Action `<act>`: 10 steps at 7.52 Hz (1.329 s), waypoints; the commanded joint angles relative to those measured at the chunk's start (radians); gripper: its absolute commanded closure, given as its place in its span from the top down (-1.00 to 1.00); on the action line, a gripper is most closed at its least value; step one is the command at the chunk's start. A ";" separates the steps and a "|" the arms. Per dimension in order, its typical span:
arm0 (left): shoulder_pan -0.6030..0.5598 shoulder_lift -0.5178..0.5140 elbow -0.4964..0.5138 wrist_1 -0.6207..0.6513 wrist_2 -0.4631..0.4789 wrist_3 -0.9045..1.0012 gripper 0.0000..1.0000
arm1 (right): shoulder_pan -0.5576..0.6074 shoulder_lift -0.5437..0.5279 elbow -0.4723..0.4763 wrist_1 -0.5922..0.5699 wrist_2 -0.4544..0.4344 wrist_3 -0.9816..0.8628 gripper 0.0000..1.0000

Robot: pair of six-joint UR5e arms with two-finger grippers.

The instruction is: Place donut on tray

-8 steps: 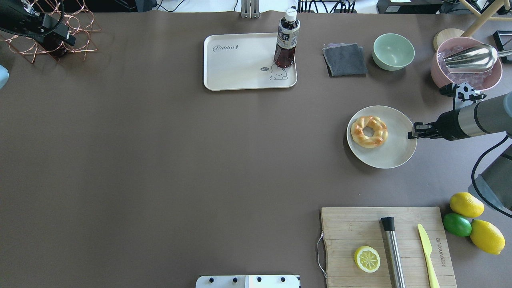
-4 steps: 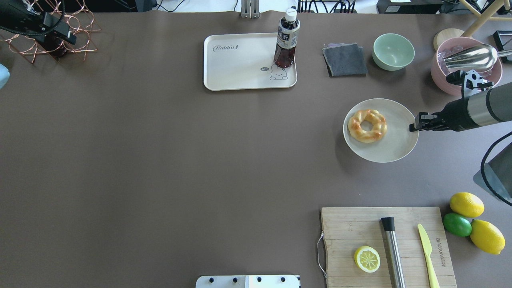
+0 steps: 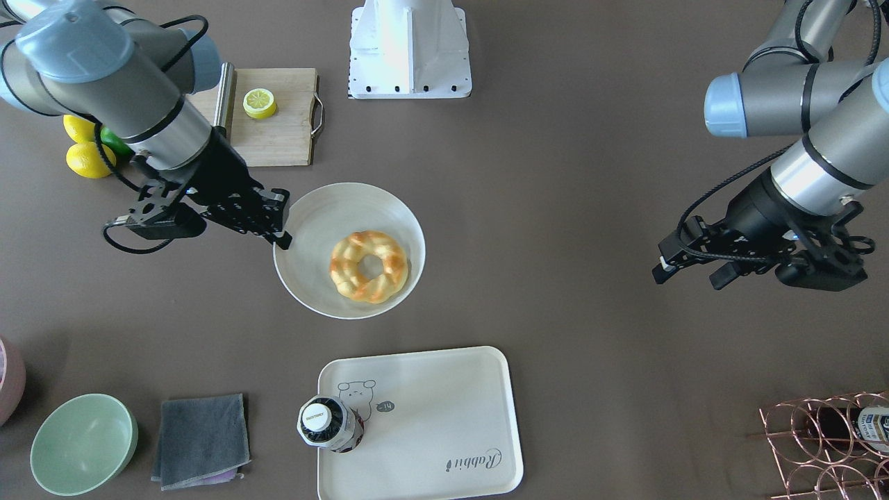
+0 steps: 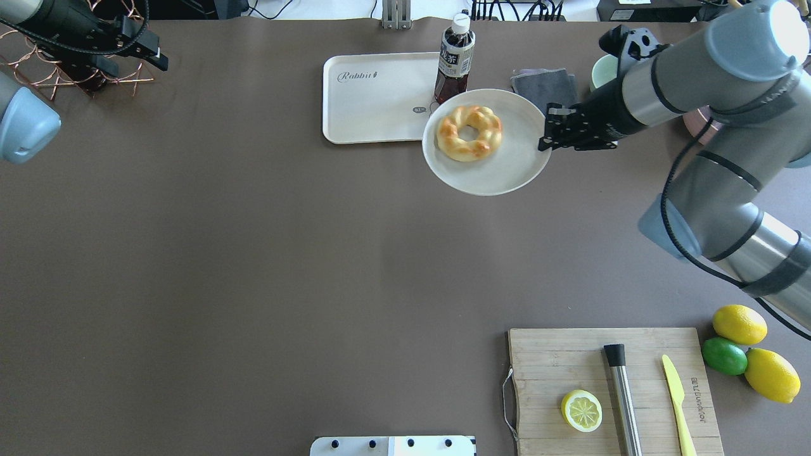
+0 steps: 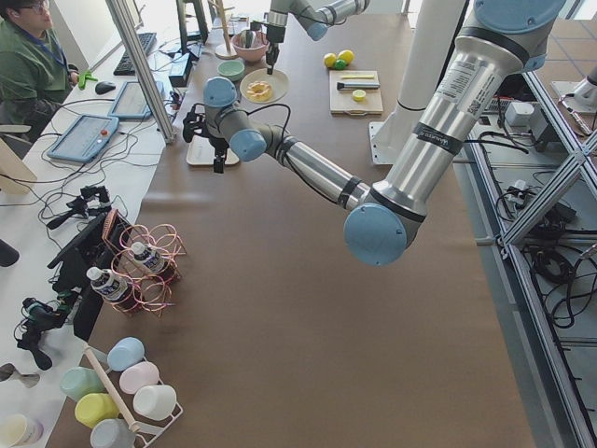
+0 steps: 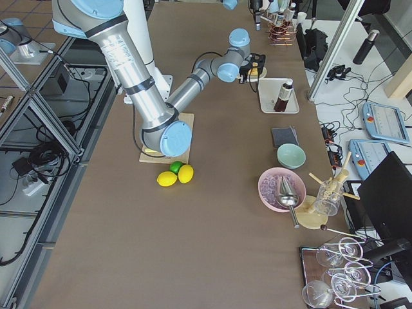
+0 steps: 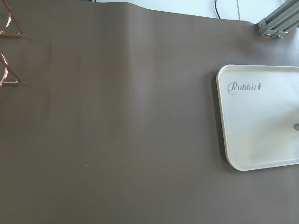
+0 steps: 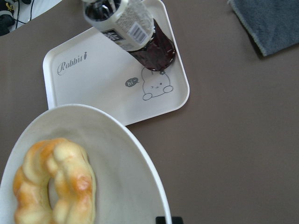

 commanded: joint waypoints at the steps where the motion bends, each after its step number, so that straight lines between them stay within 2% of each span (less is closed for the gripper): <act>1: 0.134 -0.016 0.001 -0.187 0.003 -0.302 0.97 | -0.100 0.207 -0.095 -0.081 -0.147 0.151 -1.00; 2: 0.155 -0.020 0.001 -0.215 0.006 -0.347 0.96 | -0.120 0.235 -0.118 -0.080 -0.181 0.177 -1.00; 6: 0.185 -0.008 -0.074 -0.220 0.003 -0.427 0.94 | -0.178 0.236 -0.117 -0.069 -0.267 0.227 -1.00; 7: 0.203 -0.006 -0.071 -0.231 0.011 -0.428 0.78 | -0.184 0.238 -0.114 -0.069 -0.273 0.234 -1.00; 9: 0.206 -0.005 -0.070 -0.231 0.011 -0.426 0.59 | -0.201 0.265 -0.114 -0.069 -0.294 0.250 -1.00; 10: 0.206 0.001 -0.070 -0.232 0.011 -0.426 0.36 | -0.203 0.266 -0.114 -0.069 -0.294 0.250 -1.00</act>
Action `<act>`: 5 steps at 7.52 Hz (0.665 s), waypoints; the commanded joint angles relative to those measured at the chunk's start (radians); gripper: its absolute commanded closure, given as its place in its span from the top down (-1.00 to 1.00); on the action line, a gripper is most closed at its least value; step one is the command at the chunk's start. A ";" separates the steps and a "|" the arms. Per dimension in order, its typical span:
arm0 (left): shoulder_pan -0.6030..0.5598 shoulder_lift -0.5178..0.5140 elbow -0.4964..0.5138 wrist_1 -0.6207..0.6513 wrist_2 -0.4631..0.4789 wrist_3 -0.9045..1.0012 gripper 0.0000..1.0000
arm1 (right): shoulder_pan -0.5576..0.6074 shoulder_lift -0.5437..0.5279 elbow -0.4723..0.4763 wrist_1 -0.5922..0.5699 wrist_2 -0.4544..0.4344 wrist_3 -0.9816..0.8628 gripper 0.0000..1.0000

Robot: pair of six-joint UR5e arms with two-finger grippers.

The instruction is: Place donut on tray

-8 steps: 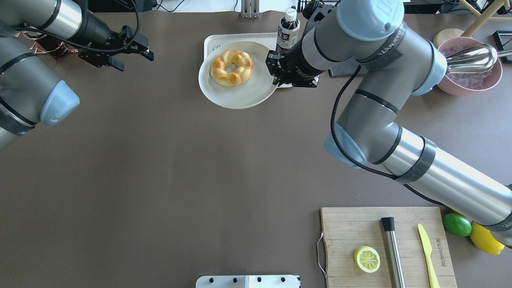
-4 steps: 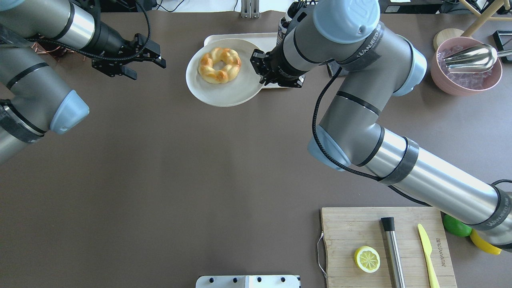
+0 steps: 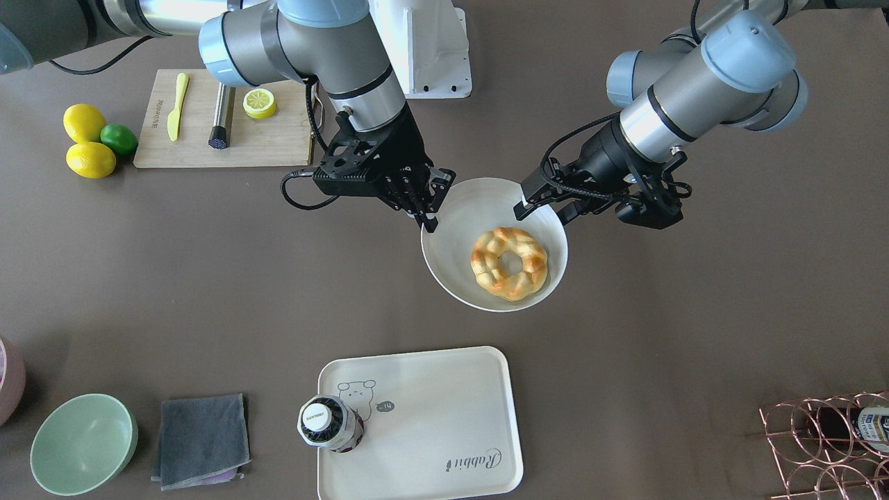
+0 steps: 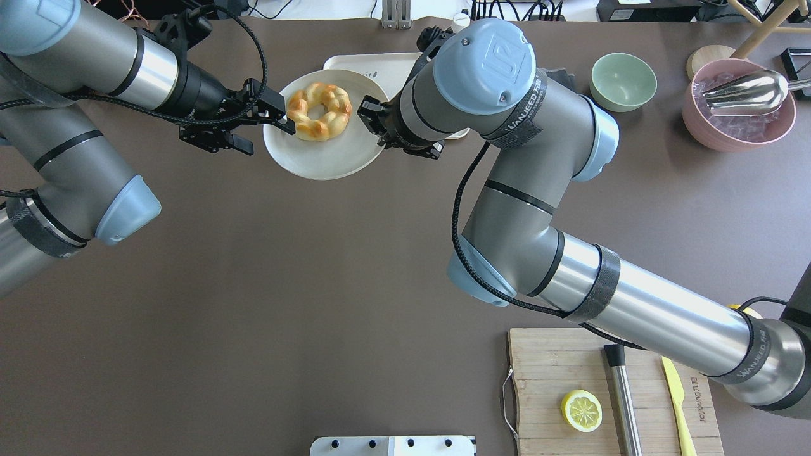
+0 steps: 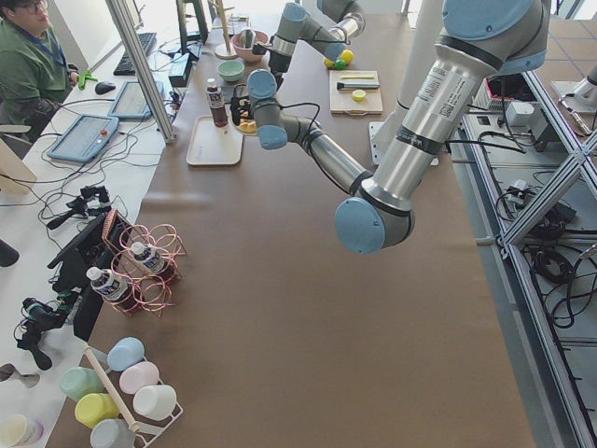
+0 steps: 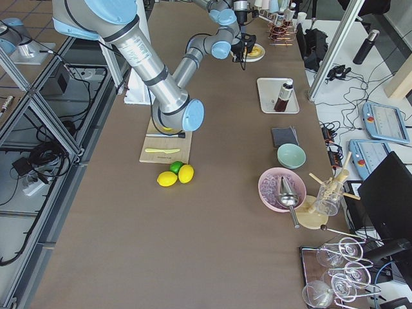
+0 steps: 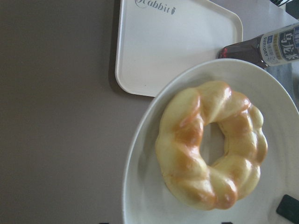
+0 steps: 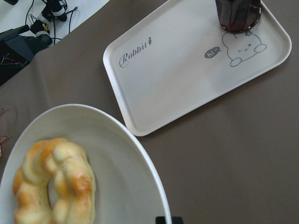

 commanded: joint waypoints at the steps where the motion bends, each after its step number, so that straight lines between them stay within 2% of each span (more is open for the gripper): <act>1: 0.001 0.007 -0.001 -0.002 0.001 0.002 -0.16 | -0.006 0.008 0.004 0.000 -0.006 0.003 -1.00; 2: -0.001 0.007 -0.001 -0.002 0.001 0.002 -0.67 | -0.003 0.007 0.006 0.000 -0.005 0.002 -1.00; 3: -0.005 0.007 -0.003 -0.002 -0.001 0.002 -0.73 | 0.000 0.004 0.007 0.000 -0.005 0.000 -1.00; 5: -0.008 0.008 -0.015 -0.002 -0.002 0.002 -0.73 | 0.000 -0.008 0.007 -0.003 -0.005 0.000 -1.00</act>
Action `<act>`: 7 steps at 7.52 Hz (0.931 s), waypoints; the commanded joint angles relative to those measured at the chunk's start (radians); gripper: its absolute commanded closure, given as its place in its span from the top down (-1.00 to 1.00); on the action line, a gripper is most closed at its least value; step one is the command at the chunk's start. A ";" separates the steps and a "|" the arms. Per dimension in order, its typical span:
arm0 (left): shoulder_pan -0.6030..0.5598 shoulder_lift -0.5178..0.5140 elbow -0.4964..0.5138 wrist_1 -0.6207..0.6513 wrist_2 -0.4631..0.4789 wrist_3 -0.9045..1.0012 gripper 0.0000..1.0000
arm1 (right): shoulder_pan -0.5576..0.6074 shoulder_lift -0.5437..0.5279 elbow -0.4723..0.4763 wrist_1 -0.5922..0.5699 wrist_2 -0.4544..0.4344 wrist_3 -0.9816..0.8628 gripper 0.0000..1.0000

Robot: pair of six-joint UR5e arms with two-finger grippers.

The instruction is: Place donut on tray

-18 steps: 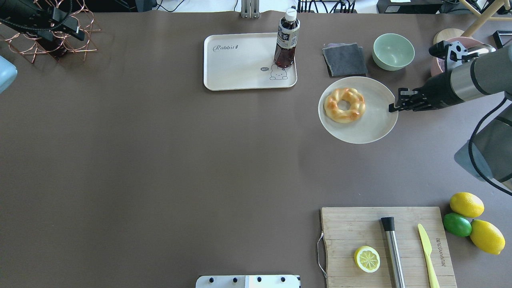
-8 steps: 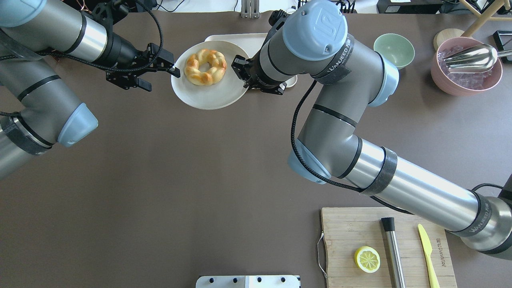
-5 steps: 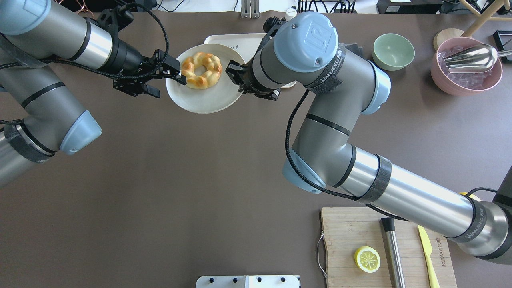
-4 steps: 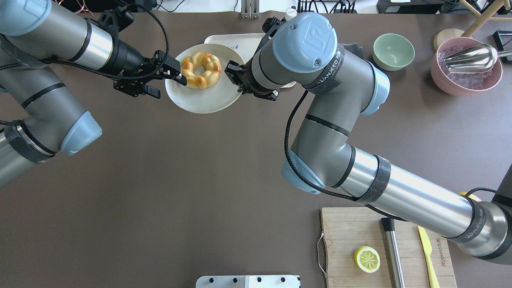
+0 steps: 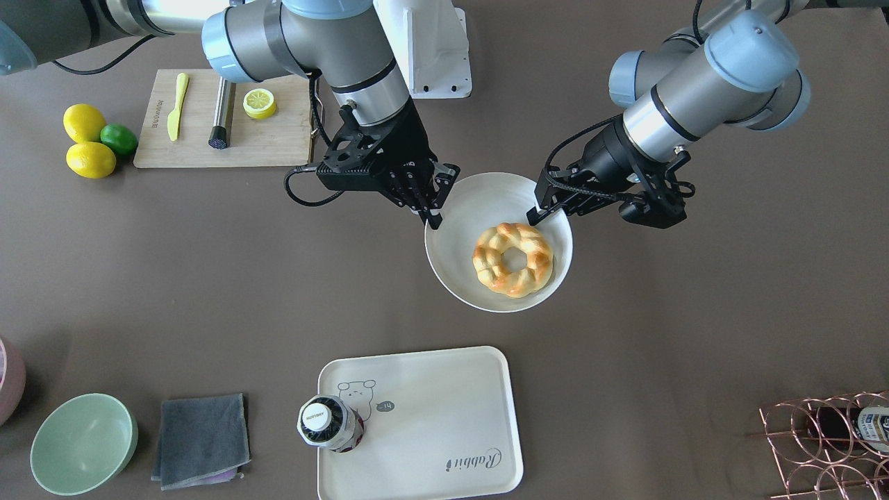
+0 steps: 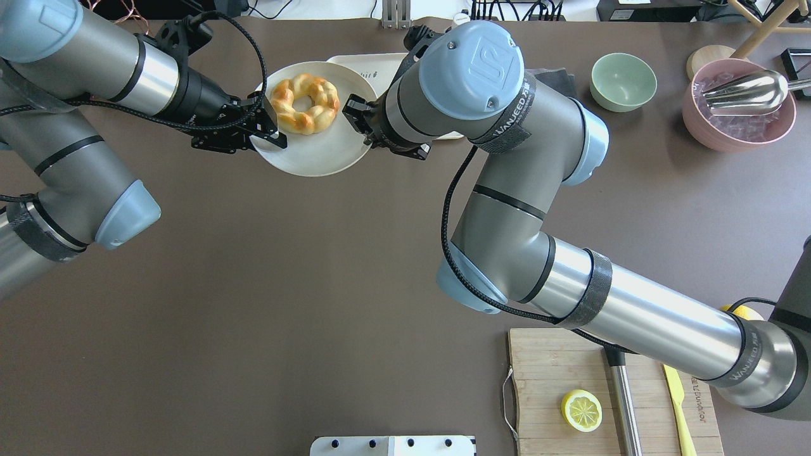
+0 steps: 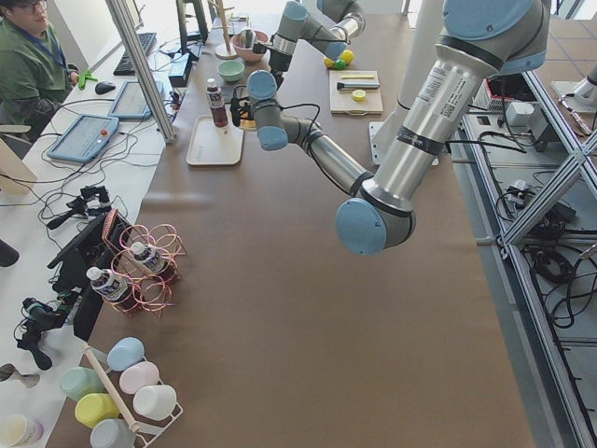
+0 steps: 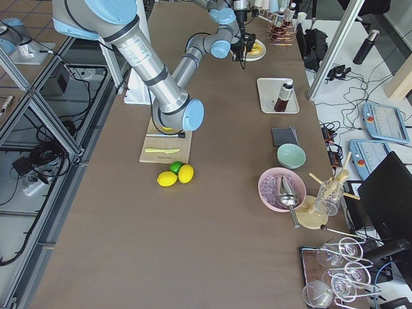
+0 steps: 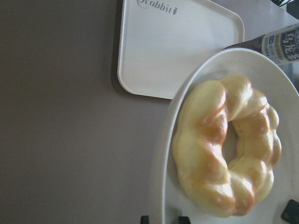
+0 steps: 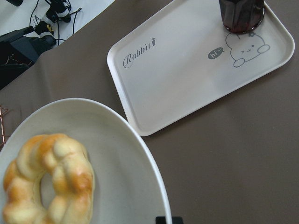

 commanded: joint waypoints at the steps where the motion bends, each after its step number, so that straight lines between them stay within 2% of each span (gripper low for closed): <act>1: -0.002 0.018 -0.022 0.000 -0.002 0.002 -0.65 | 0.004 -0.015 0.001 -0.010 0.000 -0.004 -1.00; 2: -0.003 0.022 -0.026 0.000 0.000 0.005 -0.52 | 0.004 -0.031 0.015 -0.009 0.001 -0.007 -1.00; 7: -0.002 0.029 -0.025 0.000 0.001 0.005 -0.52 | 0.003 -0.049 0.053 -0.010 0.004 -0.008 -1.00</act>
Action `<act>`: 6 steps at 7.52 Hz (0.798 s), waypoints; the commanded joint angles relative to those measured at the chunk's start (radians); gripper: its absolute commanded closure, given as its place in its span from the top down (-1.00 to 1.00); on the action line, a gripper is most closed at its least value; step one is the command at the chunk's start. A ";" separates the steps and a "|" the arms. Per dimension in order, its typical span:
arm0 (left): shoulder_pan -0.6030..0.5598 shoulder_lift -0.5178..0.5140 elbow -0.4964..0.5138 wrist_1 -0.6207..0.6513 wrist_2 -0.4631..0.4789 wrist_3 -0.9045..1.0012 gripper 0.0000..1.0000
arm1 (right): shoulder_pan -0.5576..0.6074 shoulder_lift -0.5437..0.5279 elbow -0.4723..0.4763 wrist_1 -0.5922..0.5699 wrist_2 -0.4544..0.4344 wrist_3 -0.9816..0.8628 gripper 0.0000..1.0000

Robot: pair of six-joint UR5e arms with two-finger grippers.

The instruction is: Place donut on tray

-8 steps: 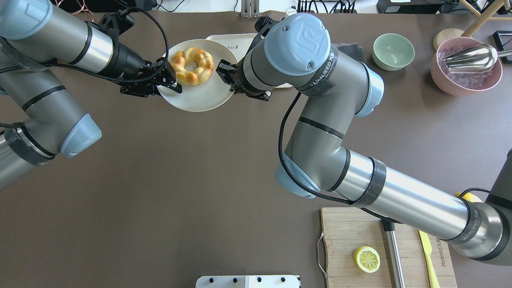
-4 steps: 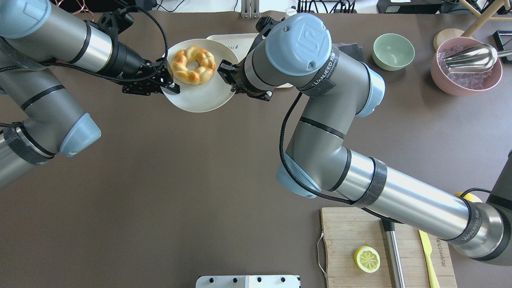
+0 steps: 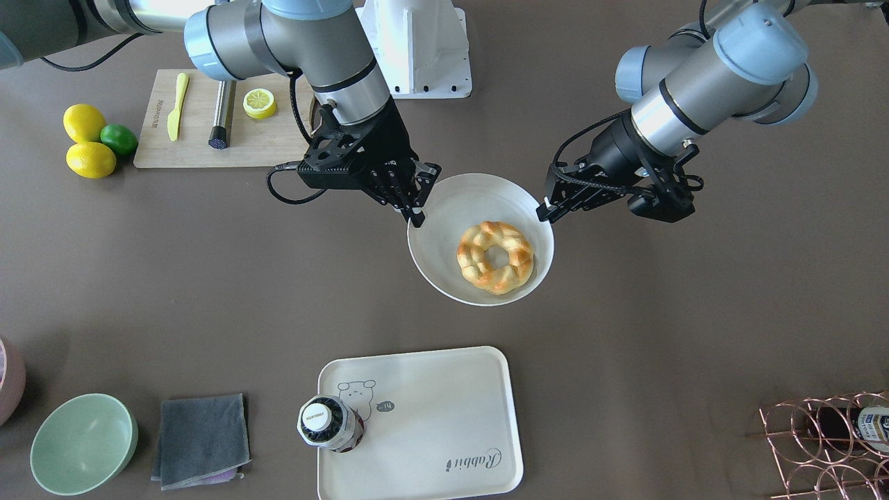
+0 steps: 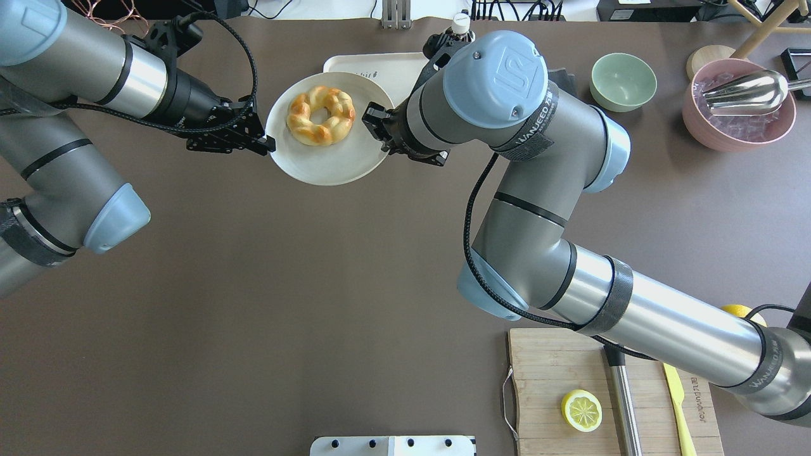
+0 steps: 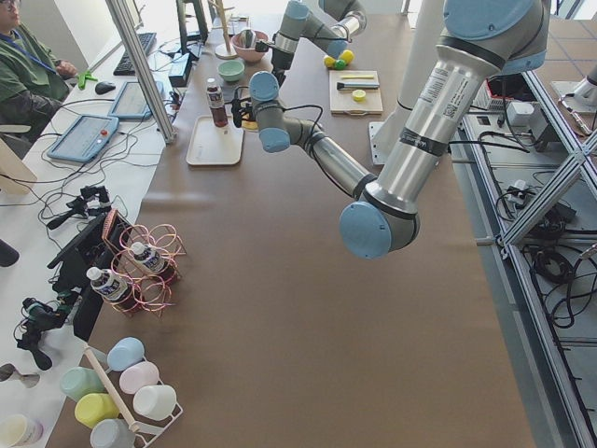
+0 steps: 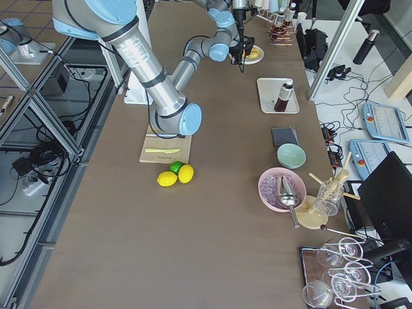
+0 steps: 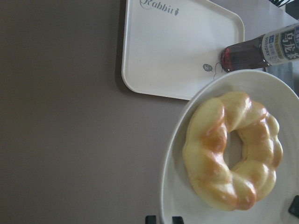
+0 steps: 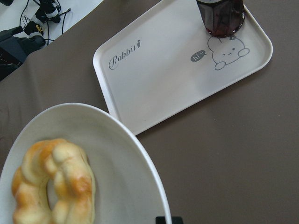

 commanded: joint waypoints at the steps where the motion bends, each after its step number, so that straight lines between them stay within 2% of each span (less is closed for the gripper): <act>1: 0.001 0.001 0.000 0.000 0.002 0.000 -0.52 | -0.002 0.000 0.010 0.000 0.000 0.000 -1.00; 2: 0.001 0.001 0.000 0.000 0.002 0.000 -0.57 | -0.002 0.000 0.010 0.000 0.000 0.000 -1.00; 4: 0.000 0.003 0.002 0.002 0.002 -0.005 -1.00 | 0.000 -0.003 0.013 0.000 0.003 0.000 -1.00; 5: 0.000 0.003 0.002 0.002 0.002 -0.005 -1.00 | 0.000 -0.003 0.015 0.001 0.006 -0.002 -1.00; 6: 0.000 0.001 0.002 0.002 0.003 -0.005 -1.00 | -0.002 -0.003 0.019 0.001 0.006 -0.002 -0.48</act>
